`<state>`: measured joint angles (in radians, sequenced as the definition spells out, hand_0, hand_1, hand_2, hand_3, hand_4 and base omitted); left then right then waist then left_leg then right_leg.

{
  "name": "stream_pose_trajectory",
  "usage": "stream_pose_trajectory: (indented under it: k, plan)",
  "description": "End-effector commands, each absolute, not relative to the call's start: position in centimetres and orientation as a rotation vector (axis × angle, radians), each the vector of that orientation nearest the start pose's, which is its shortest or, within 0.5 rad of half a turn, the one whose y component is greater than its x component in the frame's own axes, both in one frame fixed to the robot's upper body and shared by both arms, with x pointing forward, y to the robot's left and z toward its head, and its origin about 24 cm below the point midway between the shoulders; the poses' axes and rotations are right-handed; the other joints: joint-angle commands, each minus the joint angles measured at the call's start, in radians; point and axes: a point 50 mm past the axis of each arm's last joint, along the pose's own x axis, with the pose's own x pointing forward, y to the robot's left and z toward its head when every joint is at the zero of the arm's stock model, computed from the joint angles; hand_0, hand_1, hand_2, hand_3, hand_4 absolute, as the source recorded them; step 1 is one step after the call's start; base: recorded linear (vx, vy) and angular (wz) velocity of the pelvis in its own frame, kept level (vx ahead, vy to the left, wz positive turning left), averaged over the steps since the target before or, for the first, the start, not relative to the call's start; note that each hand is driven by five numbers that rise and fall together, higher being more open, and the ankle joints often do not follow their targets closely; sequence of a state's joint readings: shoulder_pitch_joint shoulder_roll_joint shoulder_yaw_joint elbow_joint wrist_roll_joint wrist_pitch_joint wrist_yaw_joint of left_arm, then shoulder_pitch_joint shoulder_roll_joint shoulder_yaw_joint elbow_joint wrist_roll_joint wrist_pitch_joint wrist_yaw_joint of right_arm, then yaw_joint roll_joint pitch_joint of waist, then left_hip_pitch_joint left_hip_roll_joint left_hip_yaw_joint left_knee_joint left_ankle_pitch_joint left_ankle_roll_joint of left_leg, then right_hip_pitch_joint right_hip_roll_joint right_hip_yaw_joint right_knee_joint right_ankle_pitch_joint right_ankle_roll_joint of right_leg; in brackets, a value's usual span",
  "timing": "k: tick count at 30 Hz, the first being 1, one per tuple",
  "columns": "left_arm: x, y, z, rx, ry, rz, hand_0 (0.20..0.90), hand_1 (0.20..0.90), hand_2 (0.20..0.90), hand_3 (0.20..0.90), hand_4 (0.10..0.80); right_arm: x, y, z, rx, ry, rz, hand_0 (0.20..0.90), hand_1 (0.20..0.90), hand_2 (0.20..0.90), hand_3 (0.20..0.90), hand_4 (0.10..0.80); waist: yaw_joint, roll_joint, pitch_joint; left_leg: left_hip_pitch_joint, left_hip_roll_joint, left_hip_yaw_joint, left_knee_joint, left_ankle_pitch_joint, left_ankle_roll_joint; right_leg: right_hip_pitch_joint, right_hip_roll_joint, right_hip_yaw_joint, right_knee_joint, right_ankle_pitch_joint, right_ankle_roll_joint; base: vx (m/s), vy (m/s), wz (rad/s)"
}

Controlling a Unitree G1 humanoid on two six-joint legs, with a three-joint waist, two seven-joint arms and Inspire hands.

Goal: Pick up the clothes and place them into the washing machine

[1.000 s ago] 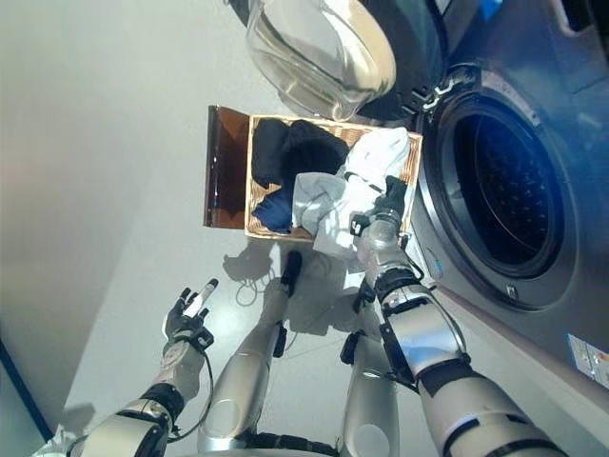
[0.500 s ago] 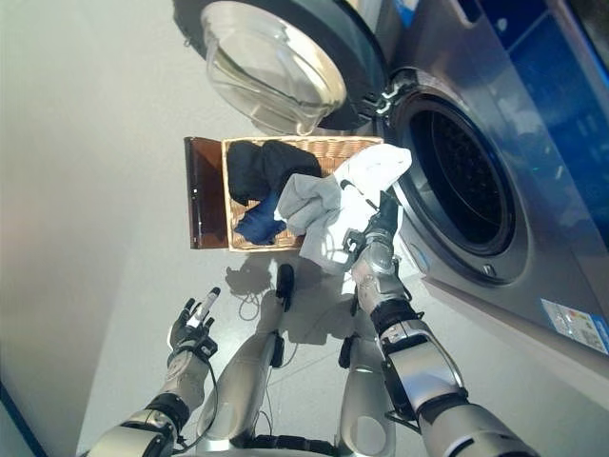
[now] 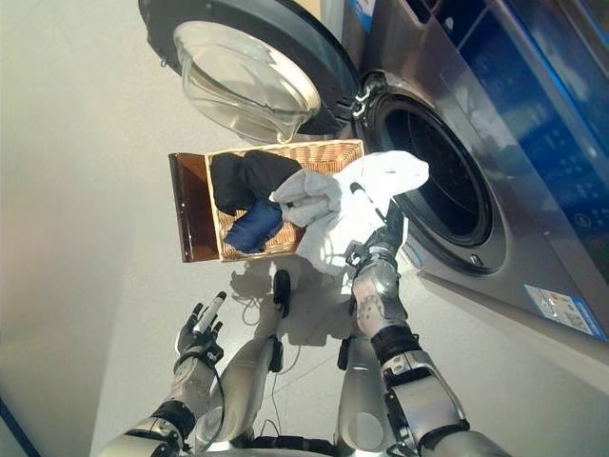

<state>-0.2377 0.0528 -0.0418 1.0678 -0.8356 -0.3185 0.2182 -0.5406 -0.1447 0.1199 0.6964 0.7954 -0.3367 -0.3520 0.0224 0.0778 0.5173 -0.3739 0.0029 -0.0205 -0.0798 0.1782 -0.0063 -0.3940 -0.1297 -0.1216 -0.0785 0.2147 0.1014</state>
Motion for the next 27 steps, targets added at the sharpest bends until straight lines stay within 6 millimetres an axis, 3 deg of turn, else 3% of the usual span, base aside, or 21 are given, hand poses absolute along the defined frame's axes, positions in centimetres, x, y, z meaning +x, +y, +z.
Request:
stream_pose_trajectory:
  k: [1, 8, 14, 20, 27]
  plan:
    - [19.4, 20.0, -11.8, -0.507, 0.583, 0.683, 0.9, 0.9, 0.9, 0.9, 0.8, 35.1, -18.4, 10.8, 0.63, -0.314, -0.377, 0.2, 0.2, 0.2, 0.2, 0.3, -0.008, 0.012, -0.061, 0.059, 0.01, -0.005, -0.008, -0.088, -0.07, -0.002, -0.114, 0.033, 0.096, -0.069, 0.077, 0.042, -0.004, -0.03]
    - [19.3, 19.3, -11.8, -0.49, 0.587, 0.634, 0.9, 0.9, 0.9, 0.9, 0.8, 36.3, -23.8, 14.0, 0.713, -0.412, -0.604, 0.2, 0.2, 0.2, 0.2, 0.3, 0.004, 0.046, -0.082, 0.057, 0.002, -0.007, -0.008, -0.098, -0.069, -0.005, -0.115, 0.039, 0.093, -0.074, 0.078, 0.025, -0.007, -0.05]
    - [18.7, 19.1, -12.2, -0.48, 0.613, 0.616, 0.9, 0.9, 0.9, 0.9, 0.8, 36.5, -26.5, 16.7, 0.75, -0.496, -0.686, 0.2, 0.2, 0.2, 0.2, 0.3, 0.014, 0.065, -0.096, 0.054, -0.003, -0.01, -0.008, -0.103, -0.068, -0.008, -0.117, 0.039, 0.094, -0.077, 0.078, 0.01, -0.001, -0.02]
    - [18.1, 19.1, -12.6, -0.467, 0.633, 0.607, 0.9, 0.9, 0.9, 0.9, 0.8, 36.6, -28.5, 18.2, 0.784, -0.529, -0.743, 0.2, 0.2, 0.2, 0.2, 0.3, 0.023, 0.079, -0.108, 0.051, -0.008, -0.012, -0.008, -0.108, -0.067, -0.007, -0.117, 0.041, 0.091, -0.079, 0.079, 0.008, 0.0, -0.02]
    - [18.2, 19.4, -12.4, -0.463, 0.617, 0.576, 0.9, 0.9, 0.9, 0.9, 0.8, 36.9, -31.2, 22.4, 0.805, -0.588, -0.783, 0.2, 0.2, 0.2, 0.2, 0.3, 0.046, 0.102, -0.115, 0.034, -0.015, -0.016, -0.008, -0.103, -0.071, -0.024, -0.122, 0.039, 0.089, -0.078, 0.079, 0.004, -0.004, 0.02]
